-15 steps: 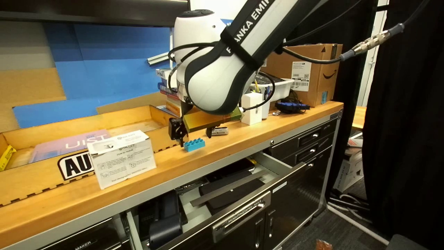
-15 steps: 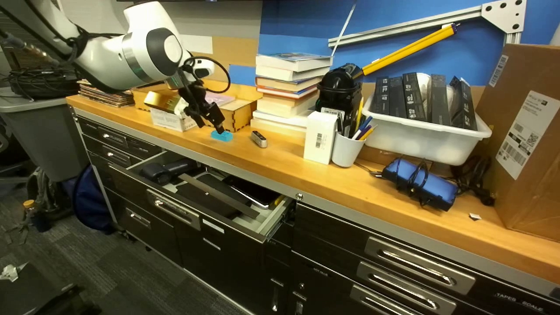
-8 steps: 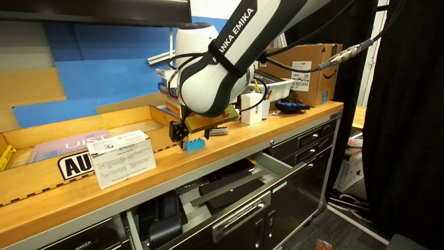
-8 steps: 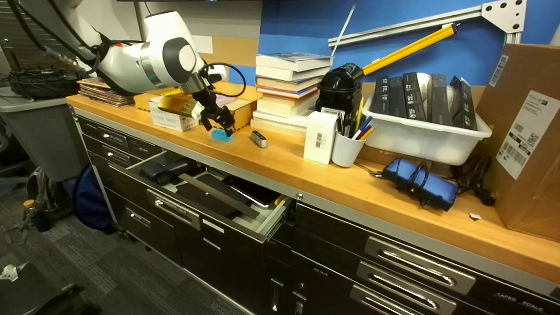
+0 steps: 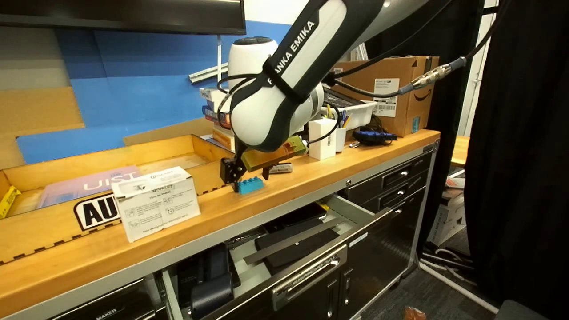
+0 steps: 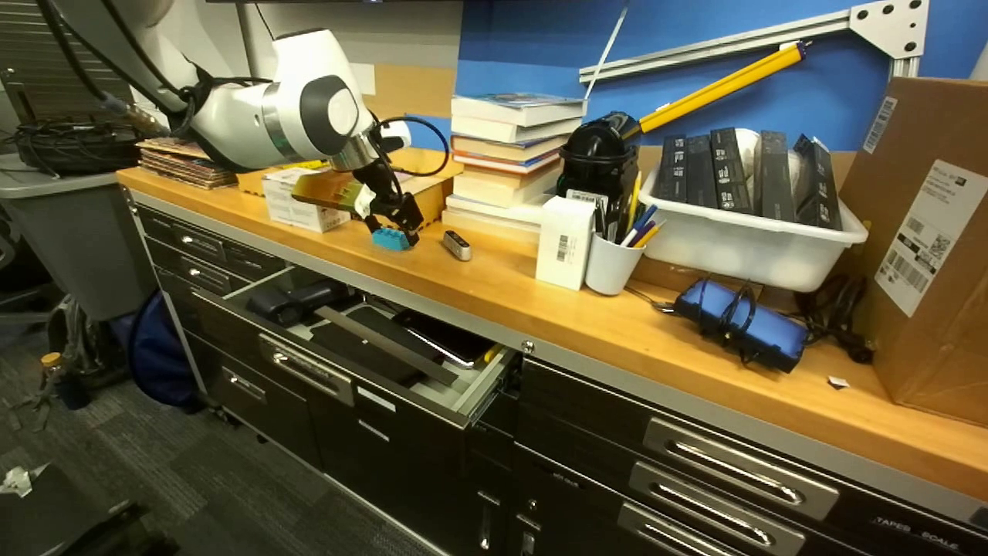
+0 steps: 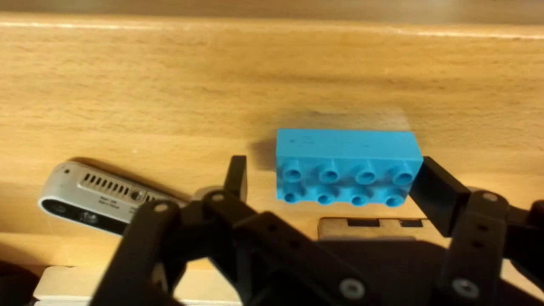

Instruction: Put the blue object inside the drawer then close the drawer.

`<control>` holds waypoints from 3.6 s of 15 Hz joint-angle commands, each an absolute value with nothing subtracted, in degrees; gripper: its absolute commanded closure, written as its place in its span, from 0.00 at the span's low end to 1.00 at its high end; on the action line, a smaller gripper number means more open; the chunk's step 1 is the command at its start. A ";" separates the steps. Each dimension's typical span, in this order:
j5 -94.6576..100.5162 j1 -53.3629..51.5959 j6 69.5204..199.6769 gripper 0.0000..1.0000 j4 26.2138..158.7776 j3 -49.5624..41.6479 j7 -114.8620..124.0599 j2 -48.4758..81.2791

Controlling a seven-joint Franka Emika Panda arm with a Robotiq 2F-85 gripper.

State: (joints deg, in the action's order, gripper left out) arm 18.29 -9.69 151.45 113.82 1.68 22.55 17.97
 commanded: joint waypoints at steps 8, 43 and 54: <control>12.90 -10.53 145.38 0.55 117.54 2.72 16.70 12.45; 12.19 -9.75 135.62 0.00 142.35 3.21 26.47 -5.31; 12.23 -6.08 146.15 0.00 144.25 3.65 27.35 6.78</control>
State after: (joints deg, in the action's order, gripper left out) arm 10.75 -7.00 139.54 146.33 3.24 25.03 0.36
